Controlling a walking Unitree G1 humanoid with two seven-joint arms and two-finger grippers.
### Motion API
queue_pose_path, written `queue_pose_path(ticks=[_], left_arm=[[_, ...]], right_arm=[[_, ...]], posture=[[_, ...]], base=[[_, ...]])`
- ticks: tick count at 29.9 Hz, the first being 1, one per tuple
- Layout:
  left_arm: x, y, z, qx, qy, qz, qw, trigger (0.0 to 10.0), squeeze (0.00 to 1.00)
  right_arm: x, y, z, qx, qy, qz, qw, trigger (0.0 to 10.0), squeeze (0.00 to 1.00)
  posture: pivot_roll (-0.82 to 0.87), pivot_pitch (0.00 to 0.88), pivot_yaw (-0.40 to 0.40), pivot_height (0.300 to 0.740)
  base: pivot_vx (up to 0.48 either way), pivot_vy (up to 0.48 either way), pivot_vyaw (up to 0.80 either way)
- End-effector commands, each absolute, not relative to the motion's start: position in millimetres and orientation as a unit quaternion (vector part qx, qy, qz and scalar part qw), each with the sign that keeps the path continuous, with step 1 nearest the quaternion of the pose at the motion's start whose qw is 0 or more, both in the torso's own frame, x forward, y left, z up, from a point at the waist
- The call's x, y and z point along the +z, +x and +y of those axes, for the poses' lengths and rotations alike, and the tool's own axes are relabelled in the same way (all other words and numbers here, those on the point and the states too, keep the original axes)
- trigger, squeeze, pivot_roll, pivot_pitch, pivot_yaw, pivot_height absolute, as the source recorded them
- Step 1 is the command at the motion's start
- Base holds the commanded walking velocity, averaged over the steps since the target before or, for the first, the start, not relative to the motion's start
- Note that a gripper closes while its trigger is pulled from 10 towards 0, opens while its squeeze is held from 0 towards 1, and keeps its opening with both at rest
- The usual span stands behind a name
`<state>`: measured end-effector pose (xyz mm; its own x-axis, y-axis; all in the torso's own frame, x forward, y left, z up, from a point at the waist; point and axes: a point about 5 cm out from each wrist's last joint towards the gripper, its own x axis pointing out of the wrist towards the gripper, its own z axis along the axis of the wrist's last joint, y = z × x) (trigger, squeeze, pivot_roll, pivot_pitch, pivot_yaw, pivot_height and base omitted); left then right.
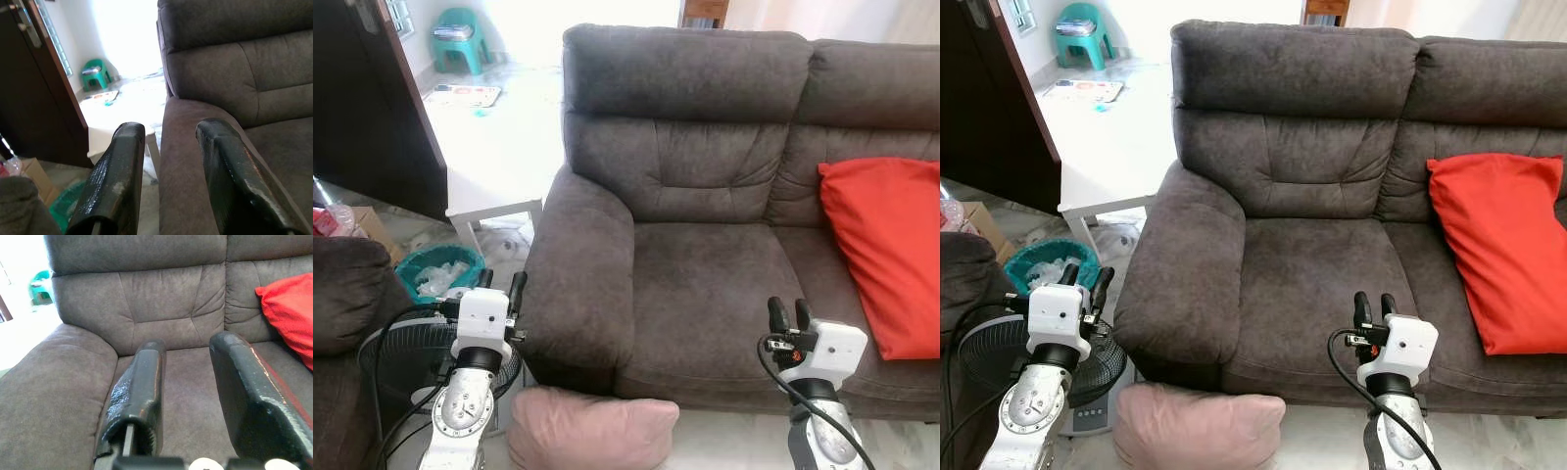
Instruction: Move the pillow to the sofa from floor
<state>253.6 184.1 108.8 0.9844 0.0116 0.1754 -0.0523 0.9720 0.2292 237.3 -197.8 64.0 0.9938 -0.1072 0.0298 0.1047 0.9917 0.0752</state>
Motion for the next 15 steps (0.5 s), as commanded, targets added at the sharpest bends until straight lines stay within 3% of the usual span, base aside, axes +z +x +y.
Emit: queue_pose_path(ticks=[1, 5, 15], left_arm=[[106.3, 254.2, 180.3, 0.01, 0.116, -0.079, 0.99, 10.0, 0.0], [105.5, 253.5, 180.2, 0.01, 0.114, -0.077, 0.99, 10.0, 0.0], [103.3, 254.6, 181.3, 0.012, 0.112, -0.073, 0.991, 10.0, 0.0]], right_arm=[[63.0, 240.8, -198.2, -0.053, 0.034, -0.008, 0.998, 10.0, 0.0], [63.3, 242.4, -199.4, -0.055, 0.032, -0.005, 0.998, 10.0, 0.0], [60.1, 241.5, -197.9, -0.051, 0.026, 0.01, 0.998, 10.0, 0.0]], posture=[[0.13, 0.0, -0.057, 0.74], [0.13, 0.0, -0.059, 0.74], [0.13, 0.0, -0.063, 0.676]], base=[[0.0, 0.0, 0.0], [0.0, 0.0, 0.0], [0.0, 0.0, 0.0]])
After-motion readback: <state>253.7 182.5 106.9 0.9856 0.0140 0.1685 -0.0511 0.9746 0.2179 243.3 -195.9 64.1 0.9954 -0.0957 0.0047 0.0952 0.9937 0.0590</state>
